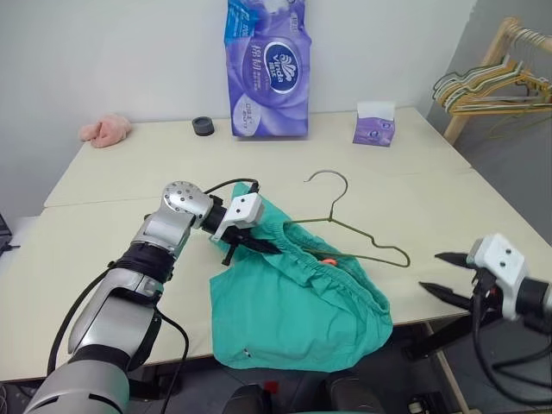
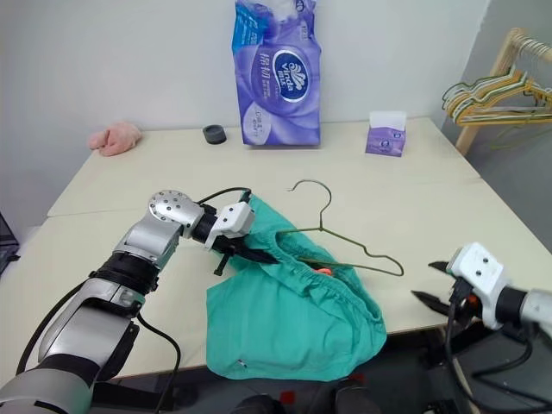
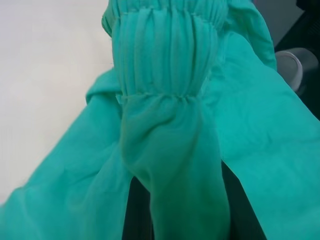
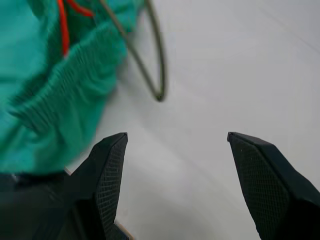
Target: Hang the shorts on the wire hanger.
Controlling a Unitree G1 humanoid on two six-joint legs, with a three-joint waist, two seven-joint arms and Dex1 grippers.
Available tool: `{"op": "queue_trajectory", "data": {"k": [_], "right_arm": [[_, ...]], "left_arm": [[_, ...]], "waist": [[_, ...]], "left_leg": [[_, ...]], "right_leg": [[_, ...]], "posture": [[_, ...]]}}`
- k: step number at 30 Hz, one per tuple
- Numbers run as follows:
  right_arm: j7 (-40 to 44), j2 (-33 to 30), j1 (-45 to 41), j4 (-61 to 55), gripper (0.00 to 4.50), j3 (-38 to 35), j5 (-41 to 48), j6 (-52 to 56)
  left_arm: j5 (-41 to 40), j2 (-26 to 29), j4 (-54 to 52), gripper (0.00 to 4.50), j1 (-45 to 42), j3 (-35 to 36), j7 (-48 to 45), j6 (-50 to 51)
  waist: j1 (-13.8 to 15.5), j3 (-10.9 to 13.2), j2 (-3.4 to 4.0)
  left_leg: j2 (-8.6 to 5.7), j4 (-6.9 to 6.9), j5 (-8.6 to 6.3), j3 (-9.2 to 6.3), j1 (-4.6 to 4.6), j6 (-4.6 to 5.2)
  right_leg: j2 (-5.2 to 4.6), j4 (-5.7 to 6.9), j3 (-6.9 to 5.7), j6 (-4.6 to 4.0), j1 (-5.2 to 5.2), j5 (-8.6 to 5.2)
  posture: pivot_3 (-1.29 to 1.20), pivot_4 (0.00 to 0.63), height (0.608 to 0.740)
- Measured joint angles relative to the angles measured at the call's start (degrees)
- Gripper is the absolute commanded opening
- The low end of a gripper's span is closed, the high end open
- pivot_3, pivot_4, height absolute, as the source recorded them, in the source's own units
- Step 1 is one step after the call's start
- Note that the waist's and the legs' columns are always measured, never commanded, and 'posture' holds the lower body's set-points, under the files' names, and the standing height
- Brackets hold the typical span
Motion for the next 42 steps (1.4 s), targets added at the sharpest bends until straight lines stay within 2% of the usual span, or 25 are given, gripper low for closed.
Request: {"op": "queue_trajectory", "data": {"k": [6,11,17,21,25,28,36,42], "right_arm": [[-7.89,8.58,7.28,-8.54,3.41,3.66,6.11,8.68],[-11.65,10.20,7.57,-8.48,3.41,6.25,7.14,10.48],[-15.64,11.32,4.65,-4.94,3.41,14.31,6.60,11.01],[-17.75,11.63,2.36,-2.96,2.54,16.26,7.02,12.08],[-19.42,11.94,-0.53,-1.57,1.09,16.58,8.13,13.16],[-20.15,12.91,-2.89,-1.03,0.02,15.45,9.41,13.48],[-19.80,11.86,-4.12,1.17,0.02,6.02,16.67,15.57],[-19.78,11.42,-5.07,2.68,0.02,2.10,23.26,18.38]], "left_arm": [[0.35,0.37,-0.55,0.00,0.11,1.64,-0.05,1.80],[0.53,0.38,-1.03,0.00,0.12,1.68,-0.07,2.17],[0.54,0.38,-2.24,0.00,0.25,1.98,0.00,2.95],[0.53,0.40,-2.81,0.00,0.49,2.69,0.18,3.15],[0.53,0.55,-3.35,0.00,1.27,3.02,0.29,3.51],[0.47,0.84,-3.79,0.00,1.73,3.54,0.49,4.48],[-2.53,5.34,-11.72,0.00,4.73,5.18,-1.43,12.13],[-4.24,6.95,-14.41,0.00,4.72,5.66,-1.59,15.48]], "waist": [[-0.10,-0.02,0.01],[-0.08,-0.02,0.01],[-0.09,-0.09,-0.20],[-0.12,-0.24,-0.74],[-0.05,-0.23,-1.13],[0.06,-0.19,-1.06],[0.07,-0.10,-0.79],[0.04,-0.14,-0.74]], "left_leg": [[-0.01,0.02,0.01,0.11,0.11,0.00],[0.00,0.02,0.01,0.10,0.11,0.00],[0.02,-0.01,0.00,0.08,0.07,0.00],[0.07,-0.03,0.00,0.01,0.05,0.00],[0.08,-0.04,-0.01,-0.06,-0.01,-0.01],[0.07,-0.04,-0.01,-0.06,-0.04,-0.01],[0.04,-0.02,0.00,-0.03,0.03,-0.01],[0.04,-0.02,0.00,-0.03,0.03,-0.01]], "right_leg": [[0.04,0.06,0.12,0.03,0.03,-0.03],[0.05,0.06,0.11,0.03,0.03,-0.04],[0.08,-0.06,0.09,0.02,0.03,-0.04],[0.09,-0.11,0.03,0.01,0.02,-0.03],[0.07,-0.18,-0.04,0.01,0.01,-0.03],[0.04,-0.15,-0.03,0.00,-0.02,-0.03],[0.03,0.00,-0.01,0.01,0.00,-0.03],[0.03,0.01,0.00,0.01,0.01,-0.03]], "posture": [[-0.21,0.072,0.740],[-0.21,0.069,0.740],[-0.20,0.067,0.740],[-0.19,0.068,0.740],[-0.19,0.069,0.740],[-0.19,0.072,0.740],[-0.19,0.070,0.740],[-0.18,0.063,0.740]]}}
